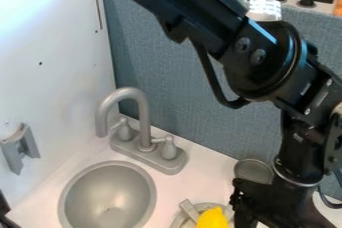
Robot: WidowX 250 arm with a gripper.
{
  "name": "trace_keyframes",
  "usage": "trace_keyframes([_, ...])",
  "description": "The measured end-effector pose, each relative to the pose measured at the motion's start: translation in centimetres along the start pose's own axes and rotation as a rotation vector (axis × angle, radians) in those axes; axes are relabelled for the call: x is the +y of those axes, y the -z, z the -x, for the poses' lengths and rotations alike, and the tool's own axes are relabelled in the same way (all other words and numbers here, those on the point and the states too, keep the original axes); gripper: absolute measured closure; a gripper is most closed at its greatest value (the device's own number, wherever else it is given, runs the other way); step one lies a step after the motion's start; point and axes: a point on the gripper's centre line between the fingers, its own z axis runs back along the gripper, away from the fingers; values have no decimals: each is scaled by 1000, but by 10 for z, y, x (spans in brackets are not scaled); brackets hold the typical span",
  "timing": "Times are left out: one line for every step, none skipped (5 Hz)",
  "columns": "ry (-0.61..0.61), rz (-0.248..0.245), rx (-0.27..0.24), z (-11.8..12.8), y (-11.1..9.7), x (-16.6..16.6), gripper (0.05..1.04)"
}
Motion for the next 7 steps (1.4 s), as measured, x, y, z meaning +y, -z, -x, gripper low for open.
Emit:
trace_keyframes([-10,-17,31,3,9,3,83])
trace_keyframes([-70,-77,19,6,22,7,83])
trace_keyframes([-93,-143,43,14,37,4,83])
trace_keyframes([-88,-153,80,18,58,5,83])
trace_keyframes([-93,-184,131,18,77,7,83])
trace_keyframes([-114,-191,161,16,85,12,83])
trace_keyframes([-125,-196,188,14,93,17,83])
